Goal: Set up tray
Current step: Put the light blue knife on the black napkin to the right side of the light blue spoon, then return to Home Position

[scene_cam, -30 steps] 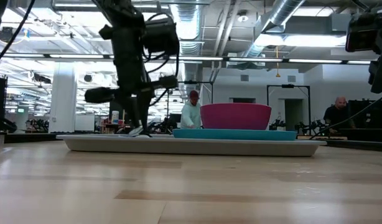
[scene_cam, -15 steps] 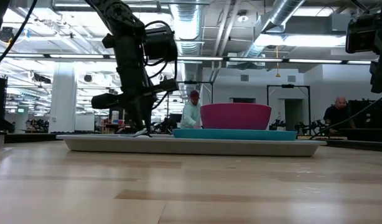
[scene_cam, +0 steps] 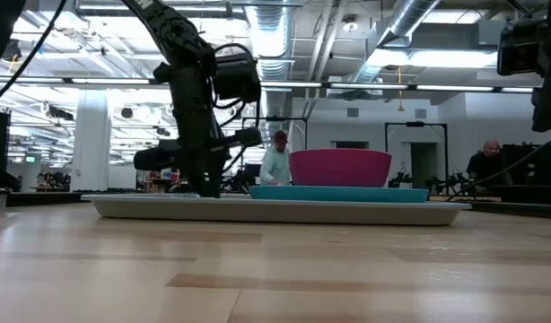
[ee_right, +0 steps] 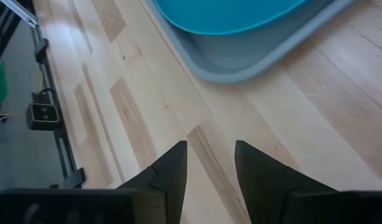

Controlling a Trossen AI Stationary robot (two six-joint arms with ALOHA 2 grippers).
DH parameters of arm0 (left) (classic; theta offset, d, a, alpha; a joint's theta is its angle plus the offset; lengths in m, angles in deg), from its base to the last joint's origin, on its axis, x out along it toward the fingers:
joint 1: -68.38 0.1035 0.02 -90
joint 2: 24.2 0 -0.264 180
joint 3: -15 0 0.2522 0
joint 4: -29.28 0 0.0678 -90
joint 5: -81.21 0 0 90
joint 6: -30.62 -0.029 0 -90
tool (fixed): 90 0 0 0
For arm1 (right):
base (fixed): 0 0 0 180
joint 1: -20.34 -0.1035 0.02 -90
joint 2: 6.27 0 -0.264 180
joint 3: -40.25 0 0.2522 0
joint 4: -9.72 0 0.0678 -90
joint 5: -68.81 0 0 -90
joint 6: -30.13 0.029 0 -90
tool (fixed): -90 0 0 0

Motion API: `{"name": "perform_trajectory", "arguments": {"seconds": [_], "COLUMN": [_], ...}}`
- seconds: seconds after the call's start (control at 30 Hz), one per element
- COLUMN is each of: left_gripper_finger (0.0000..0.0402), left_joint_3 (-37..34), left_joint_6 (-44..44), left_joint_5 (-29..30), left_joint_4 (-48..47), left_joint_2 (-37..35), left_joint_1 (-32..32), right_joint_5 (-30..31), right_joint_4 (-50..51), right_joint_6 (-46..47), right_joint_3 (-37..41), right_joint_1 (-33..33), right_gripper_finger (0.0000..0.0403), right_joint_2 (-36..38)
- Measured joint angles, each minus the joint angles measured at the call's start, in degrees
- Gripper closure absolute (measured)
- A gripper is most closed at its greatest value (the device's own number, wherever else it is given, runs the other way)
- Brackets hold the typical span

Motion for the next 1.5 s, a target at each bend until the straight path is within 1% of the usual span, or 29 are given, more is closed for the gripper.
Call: {"name": "perform_trajectory", "arguments": {"seconds": [0.13,0.4,0.7,0.83,1.03,1.17,1.23,1.3,1.43,1.5], "left_gripper_finger": [0.0378,0.0382,0.0323,0.0309,0.0305,0.0304,0.0304,0.0303,0.0303,0.0303], "left_joint_3": [0.0,0.0,0.0,0.0,1.9,3.9,5.1,6.7,11.3,14.0], "left_joint_6": [1.2,2.2,2.2,2.1,-0.3,-1.2,-1.2,-1.2,-2.4,-3.0], "left_joint_5": [1.1,1.5,2.1,1.7,1.5,1.5,1.5,1.5,1.8,3.0], "left_joint_4": [-0.7,-1.1,-0.9,-0.7,-0.5,-0.5,-0.5,-0.8,-3.2,-4.7], "left_joint_2": [0.1,0.1,0.1,0.1,0.1,0.1,0.1,0.1,0.1,0.1], "left_joint_1": [0.0,0.0,0.0,0.0,0.0,0.0,0.0,-0.2,-0.8,-1.4], "right_joint_5": [0.0,0.1,0.0,0.1,0.9,1.1,1.0,0.9,1.4,1.6], "right_joint_4": [-0.4,-0.4,-0.4,-0.4,-2.4,-9.1,-13.8,-17.8,-21.9,-23.6], "right_joint_6": [0.0,0.0,-0.1,-0.7,-5.0,-13.2,-18.9,-23.7,-29.6,-31.7], "right_joint_3": [0.0,0.0,0.0,0.0,0.0,0.0,0.0,0.0,0.1,1.0], "right_joint_1": [0.0,0.0,0.0,0.0,0.0,-0.1,-0.6,-1.5,-2.9,-3.0], "right_gripper_finger": [0.0276,0.0276,0.0276,0.0276,0.0276,0.0276,0.0276,0.0276,0.0276,0.0276], "right_joint_2": [0.0,0.0,0.0,0.0,0.0,1.1,2.5,5.4,14.4,19.9]}}
